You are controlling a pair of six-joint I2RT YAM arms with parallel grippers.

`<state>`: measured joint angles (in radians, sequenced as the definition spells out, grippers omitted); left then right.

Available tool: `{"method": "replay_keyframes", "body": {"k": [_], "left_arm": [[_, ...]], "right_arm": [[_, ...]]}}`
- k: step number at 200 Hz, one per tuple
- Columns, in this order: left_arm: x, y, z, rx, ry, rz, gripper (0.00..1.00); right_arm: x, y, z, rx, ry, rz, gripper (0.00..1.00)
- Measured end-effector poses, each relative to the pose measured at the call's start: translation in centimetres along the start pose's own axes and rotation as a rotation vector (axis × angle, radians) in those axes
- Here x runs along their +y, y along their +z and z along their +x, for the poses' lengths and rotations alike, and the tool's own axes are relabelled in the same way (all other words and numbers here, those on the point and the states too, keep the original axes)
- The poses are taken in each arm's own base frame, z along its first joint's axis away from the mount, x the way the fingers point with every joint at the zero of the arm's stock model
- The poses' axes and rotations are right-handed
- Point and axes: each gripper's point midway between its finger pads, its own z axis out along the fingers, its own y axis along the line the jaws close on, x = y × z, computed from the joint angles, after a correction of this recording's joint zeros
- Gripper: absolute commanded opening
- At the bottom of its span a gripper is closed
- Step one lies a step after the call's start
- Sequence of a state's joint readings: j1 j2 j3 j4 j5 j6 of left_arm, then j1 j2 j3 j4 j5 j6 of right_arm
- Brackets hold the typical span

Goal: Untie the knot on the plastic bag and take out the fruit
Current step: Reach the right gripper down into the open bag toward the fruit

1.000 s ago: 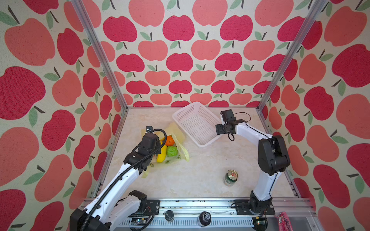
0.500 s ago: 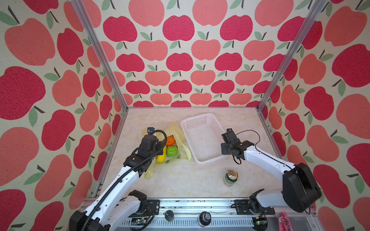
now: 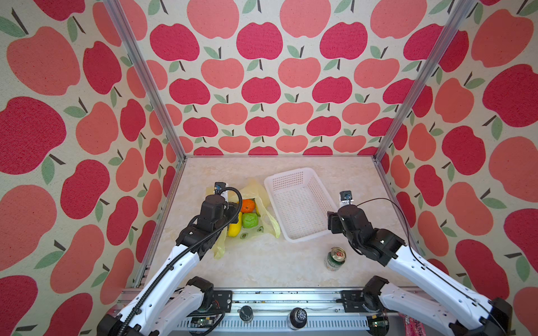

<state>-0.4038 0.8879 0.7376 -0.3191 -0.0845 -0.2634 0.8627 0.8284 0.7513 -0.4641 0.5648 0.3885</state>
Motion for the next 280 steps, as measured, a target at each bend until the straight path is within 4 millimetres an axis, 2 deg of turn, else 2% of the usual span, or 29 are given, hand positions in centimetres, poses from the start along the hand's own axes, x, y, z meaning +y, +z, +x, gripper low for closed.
{"method": "replay_keyframes", "body": {"k": [25, 40, 60, 79, 98, 114, 134, 169, 206, 236, 251, 266, 280], "left_arm": [[-0.1, 0.4, 0.2, 0.009, 0.004, 0.003, 0.0], [-0.1, 0.7, 0.3, 0.017, 0.007, 0.0, 0.0], [-0.1, 0.8, 0.4, 0.02, 0.015, -0.001, 0.0], [-0.1, 0.8, 0.4, 0.02, 0.021, -0.002, 0.0], [-0.1, 0.7, 0.3, 0.015, 0.02, -0.001, 0.0], [-0.1, 0.5, 0.1, 0.008, 0.019, 0.0, 0.0], [0.1, 0.5, 0.1, 0.005, 0.018, -0.008, 0.0], [0.2, 0.6, 0.4, 0.012, 0.019, -0.013, 0.0], [0.4, 0.6, 0.5, 0.016, 0.016, -0.016, 0.0], [0.7, 0.1, 0.0, 0.026, -0.042, -0.037, 0.0], [1.4, 0.0, 0.1, 0.044, -0.102, -0.065, 0.0], [1.0, -0.1, 0.4, 0.069, -0.156, -0.041, 0.0], [0.3, -0.4, 0.2, 0.086, -0.205, -0.013, 0.0]], "right_arm": [[4.3, -3.2, -2.6, -0.123, -0.075, -0.175, 0.62], [7.6, -5.0, -4.3, -0.189, -0.136, -0.283, 0.6], [13.6, -7.5, -5.6, -0.257, -0.252, -0.441, 0.6], [19.8, -9.2, -5.5, -0.302, -0.36, -0.581, 0.59], [24.5, -8.5, -3.9, -0.294, -0.446, -0.65, 0.53], [27.5, -6.4, -2.2, -0.257, -0.514, -0.655, 0.47], [30.8, -3.7, -0.3, -0.215, -0.566, -0.65, 0.46], [33.3, -0.8, 3.0, -0.175, -0.604, -0.65, 0.43], [34.2, 1.6, 4.0, -0.165, -0.596, -0.628, 0.4], [33.6, 5.4, 3.9, -0.163, -0.533, -0.572, 0.45], [33.3, 6.4, 3.2, -0.188, -0.497, -0.55, 0.46], [32.7, 7.6, 2.9, -0.195, -0.483, -0.512, 0.46], [32.1, 9.0, 3.6, -0.178, -0.491, -0.471, 0.48]]}}
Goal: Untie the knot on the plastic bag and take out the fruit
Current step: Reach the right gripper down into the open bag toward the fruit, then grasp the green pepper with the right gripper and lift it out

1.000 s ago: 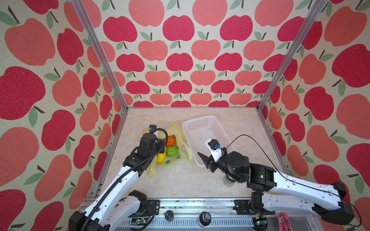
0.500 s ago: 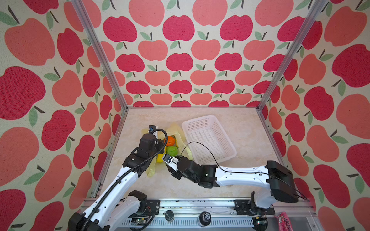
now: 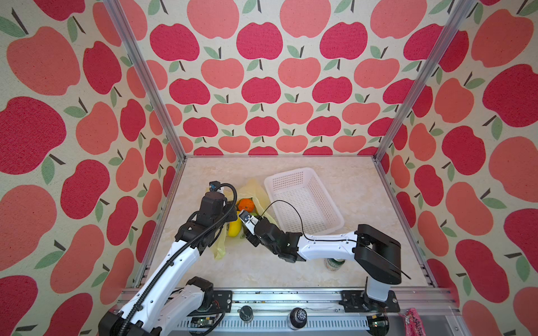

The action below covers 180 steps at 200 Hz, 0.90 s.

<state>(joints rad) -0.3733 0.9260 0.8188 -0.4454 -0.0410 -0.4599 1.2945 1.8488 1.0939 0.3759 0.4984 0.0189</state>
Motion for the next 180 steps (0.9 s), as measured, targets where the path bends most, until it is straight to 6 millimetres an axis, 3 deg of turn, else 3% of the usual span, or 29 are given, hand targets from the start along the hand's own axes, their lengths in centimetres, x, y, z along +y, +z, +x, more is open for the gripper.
{"method": "replay_keyframes", "body": {"k": [44, 72, 87, 119, 154, 180], "left_arm": [[-2.2, -1.4, -2.6, -0.04, -0.073, 0.079, 0.0], [-2.3, -1.3, -2.5, -0.054, -0.073, 0.096, 0.0], [-1.9, -1.0, -1.1, -0.045, -0.071, 0.103, 0.0], [-0.6, -1.1, 0.8, -0.049, -0.056, 0.071, 0.0], [-1.2, -2.0, -0.2, -0.107, -0.039, 0.108, 0.0], [-1.6, -2.4, -0.6, -0.128, -0.035, 0.123, 0.0]], "right_arm": [[-1.0, 1.1, 2.2, 0.05, -0.011, 0.042, 0.53], [-2.3, 1.5, 2.4, 0.054, 0.012, 0.065, 0.59], [-2.9, 1.6, 2.4, 0.053, 0.021, 0.074, 0.62], [-2.2, 2.3, 2.9, 0.064, 0.031, 0.051, 0.74], [-1.0, 3.6, 4.1, 0.097, 0.038, 0.018, 0.92], [-0.6, 4.5, 4.1, 0.116, 0.054, 0.009, 0.94]]}}
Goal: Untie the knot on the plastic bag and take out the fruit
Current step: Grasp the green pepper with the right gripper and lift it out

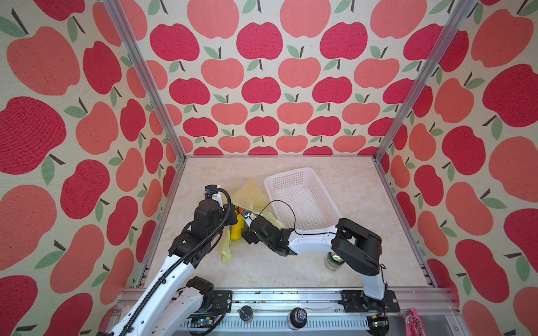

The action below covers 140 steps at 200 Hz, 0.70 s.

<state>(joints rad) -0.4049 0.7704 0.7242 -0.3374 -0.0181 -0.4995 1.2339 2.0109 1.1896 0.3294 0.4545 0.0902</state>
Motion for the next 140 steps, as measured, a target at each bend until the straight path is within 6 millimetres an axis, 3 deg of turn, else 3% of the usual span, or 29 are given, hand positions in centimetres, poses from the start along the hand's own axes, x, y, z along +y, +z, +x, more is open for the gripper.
{"method": "replay_keyframes", "body": {"k": [26, 57, 89, 140], "left_arm": [[0.0, 0.0, 0.1, 0.003, 0.001, -0.001, 0.0], [-0.1, 0.0, 0.1, 0.004, 0.002, 0.002, 0.0], [-0.1, 0.1, 0.1, 0.005, 0.003, 0.001, 0.0], [0.0, 0.3, 0.4, 0.016, 0.003, -0.004, 0.0]], "right_arm": [[-0.1, 1.2, -0.1, 0.008, 0.029, 0.0, 0.95], [-0.1, 2.3, 1.3, 0.054, 0.04, 0.014, 0.93], [-0.3, 2.5, 2.3, 0.093, 0.046, 0.032, 0.85], [-1.7, 3.5, 2.1, 0.103, 0.072, 0.061, 0.75]]}}
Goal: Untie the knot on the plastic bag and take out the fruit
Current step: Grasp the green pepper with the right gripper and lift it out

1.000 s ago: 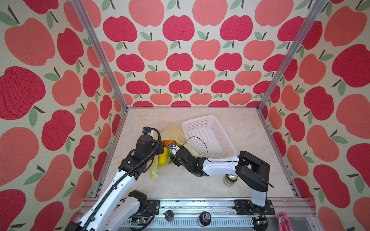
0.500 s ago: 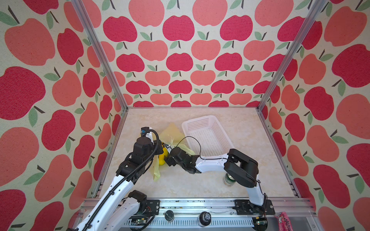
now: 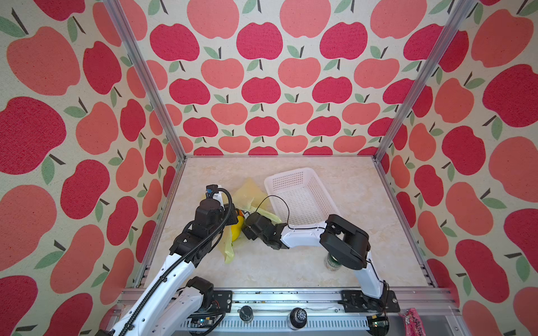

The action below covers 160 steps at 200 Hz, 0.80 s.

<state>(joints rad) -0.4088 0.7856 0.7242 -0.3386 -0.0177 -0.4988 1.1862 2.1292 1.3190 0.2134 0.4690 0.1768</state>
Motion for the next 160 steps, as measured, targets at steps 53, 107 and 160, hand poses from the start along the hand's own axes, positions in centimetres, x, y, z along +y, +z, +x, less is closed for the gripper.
{"method": "replay_keyframes", "body": {"k": [53, 107, 160], "left_arm": [[0.1, 0.1, 0.0, 0.002, 0.0, -0.003, 0.0], [0.2, 0.2, 0.0, 0.001, 0.0, -0.014, 0.0], [0.5, 0.5, 0.2, 0.012, -0.002, -0.025, 0.0]], "right_arm": [[0.0, 0.2, -0.4, -0.003, 0.014, -0.025, 0.61], [0.3, -3.4, -0.8, -0.074, -0.032, -0.076, 0.51], [5.3, -8.4, -4.0, -0.258, -0.117, -0.193, 0.43]]}}
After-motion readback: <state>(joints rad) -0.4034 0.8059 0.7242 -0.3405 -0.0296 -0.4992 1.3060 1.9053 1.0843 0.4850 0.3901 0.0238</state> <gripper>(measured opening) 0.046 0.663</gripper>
